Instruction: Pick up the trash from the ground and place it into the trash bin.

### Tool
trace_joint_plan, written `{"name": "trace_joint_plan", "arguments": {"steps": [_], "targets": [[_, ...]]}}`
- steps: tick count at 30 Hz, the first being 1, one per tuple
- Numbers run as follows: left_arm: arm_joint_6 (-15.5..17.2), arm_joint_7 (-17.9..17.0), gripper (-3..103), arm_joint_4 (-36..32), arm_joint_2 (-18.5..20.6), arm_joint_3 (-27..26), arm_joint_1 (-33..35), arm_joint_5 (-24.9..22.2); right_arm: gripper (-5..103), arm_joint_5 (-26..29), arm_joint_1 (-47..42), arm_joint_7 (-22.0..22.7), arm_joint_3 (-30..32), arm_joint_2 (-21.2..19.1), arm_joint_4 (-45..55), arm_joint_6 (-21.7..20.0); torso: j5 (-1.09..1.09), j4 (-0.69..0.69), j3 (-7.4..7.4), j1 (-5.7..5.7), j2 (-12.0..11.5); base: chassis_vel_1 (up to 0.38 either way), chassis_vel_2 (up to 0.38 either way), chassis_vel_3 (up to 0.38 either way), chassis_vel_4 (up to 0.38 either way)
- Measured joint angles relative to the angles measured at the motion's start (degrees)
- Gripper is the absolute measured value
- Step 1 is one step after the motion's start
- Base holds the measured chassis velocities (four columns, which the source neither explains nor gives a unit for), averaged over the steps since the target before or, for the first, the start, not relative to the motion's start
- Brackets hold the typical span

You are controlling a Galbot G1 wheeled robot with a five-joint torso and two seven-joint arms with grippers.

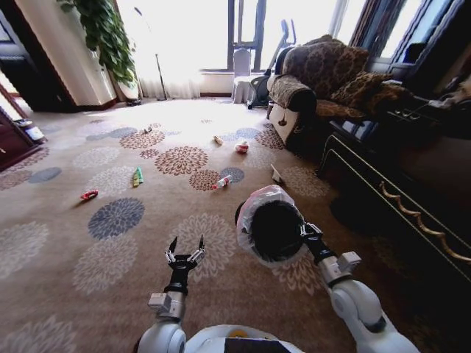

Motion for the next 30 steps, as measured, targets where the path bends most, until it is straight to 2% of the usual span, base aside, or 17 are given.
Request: {"name": "trace_joint_plan", "arguments": {"steps": [7, 18, 23, 30], "targets": [[-0.11, 0.07, 97, 0.2, -0.12, 0.18, 0.07, 0.17, 0, -0.33, -0.36, 0.0, 0.01, 0.03, 0.03, -0.04, 0.02, 0.0, 0.01, 0.02, 0.0, -0.189, 0.283, 0.197, -0.295], [-0.06, 0.1, 97, 0.85, 0.45, 0.14, -0.36, 0.14, 0, 0.44, -0.6, -0.03, 0.56, -0.5, -0.21, 1.26, -0.04, 0.0, -0.02, -0.01, 0.0, 0.011, 0.255, -0.02, -0.263], [0.09, 0.11, 97, 1.36, 0.91, -0.17, -0.83, -0.08, 0, 0.58, -0.81, -0.05, 1.39, -1.18, -1.1, 2.19, -0.01, 0.02, 0.0, 0.01, -0.01, 0.011, 0.158, 0.013, -0.13], [0.15, 0.11, 97, 1.94, 1.1, -0.75, -1.23, -0.83, 0, 1.72, -0.88, 0.0, 2.61, -1.85, -1.53, 1.47, 0.01, -0.02, -0.02, -0.02, 0.0, -0.001, -0.046, -0.004, 0.033]]}}
